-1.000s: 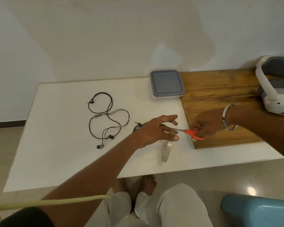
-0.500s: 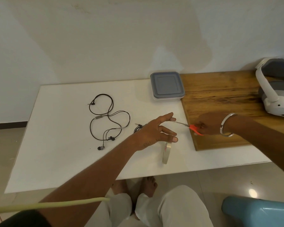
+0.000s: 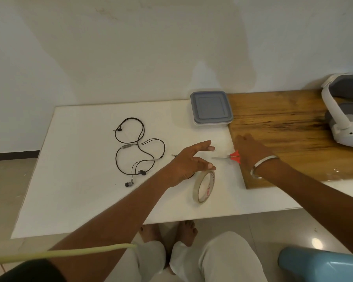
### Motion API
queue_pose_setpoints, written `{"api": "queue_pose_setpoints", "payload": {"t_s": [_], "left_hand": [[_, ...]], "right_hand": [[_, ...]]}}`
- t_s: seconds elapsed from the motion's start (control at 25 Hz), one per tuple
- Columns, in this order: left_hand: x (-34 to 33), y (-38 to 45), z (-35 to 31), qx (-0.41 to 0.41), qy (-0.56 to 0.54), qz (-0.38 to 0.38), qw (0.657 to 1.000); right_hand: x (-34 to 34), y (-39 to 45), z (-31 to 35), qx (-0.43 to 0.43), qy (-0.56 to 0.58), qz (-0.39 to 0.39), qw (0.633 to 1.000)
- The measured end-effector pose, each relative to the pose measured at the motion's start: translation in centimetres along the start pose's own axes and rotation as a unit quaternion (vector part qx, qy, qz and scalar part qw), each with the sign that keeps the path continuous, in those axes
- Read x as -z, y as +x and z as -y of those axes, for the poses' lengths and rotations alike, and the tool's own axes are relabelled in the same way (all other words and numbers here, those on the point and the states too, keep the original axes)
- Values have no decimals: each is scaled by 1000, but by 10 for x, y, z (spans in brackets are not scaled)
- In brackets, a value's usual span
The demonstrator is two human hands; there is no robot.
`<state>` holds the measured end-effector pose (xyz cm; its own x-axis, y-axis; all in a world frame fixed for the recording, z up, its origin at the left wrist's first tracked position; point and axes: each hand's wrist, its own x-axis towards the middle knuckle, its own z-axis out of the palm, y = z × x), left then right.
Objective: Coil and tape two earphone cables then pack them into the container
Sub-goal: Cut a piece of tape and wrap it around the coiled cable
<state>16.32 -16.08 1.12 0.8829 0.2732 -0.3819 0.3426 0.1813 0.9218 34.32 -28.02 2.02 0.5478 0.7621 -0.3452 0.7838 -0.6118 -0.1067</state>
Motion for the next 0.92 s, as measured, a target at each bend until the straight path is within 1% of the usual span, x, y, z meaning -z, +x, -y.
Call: {"api": "queue_pose_setpoints", "payload": {"t_s": [0.04,0.08,0.12,0.16,0.2,0.24,0.32,0.4,0.52,0.6,0.64,0.76,0.92], "left_hand": [[1,0,0,0,3,-5,1000],[2,0,0,-3,7,-11,1000],[2,0,0,-7,12,-19,1000],[3,1,0,-11,15,-28,999],[3,1,0,-15,12,-36,999],[4,2,1,-16,9,-44,999],[6,5,3,-9,6,-63,998],[7,11,5,5,14,-88,996],[4,19,5,37,7,-110,993],[1,21,1,67,-24,-111,991],[-2,23,-1,80,-35,-110,990],[-7,28,-3,102,-47,-114,987],[-9,29,-8,135,-62,-118,982]], "right_hand": [[-3,-7,6,50,62,-13,997],[-6,-14,13,99,160,30,982],[-12,-22,21,133,247,101,955],[-19,-27,25,152,291,162,931],[-25,-29,29,161,310,188,918],[-31,-30,30,147,330,179,915],[-33,-30,30,97,384,117,911],[-29,-30,28,105,362,66,924],[-28,-29,23,114,319,51,939],[-28,-30,22,126,272,19,954],[-31,-31,21,127,264,2,956],[-35,-38,19,125,287,-43,949],[-43,-42,18,159,182,-112,964]]}}
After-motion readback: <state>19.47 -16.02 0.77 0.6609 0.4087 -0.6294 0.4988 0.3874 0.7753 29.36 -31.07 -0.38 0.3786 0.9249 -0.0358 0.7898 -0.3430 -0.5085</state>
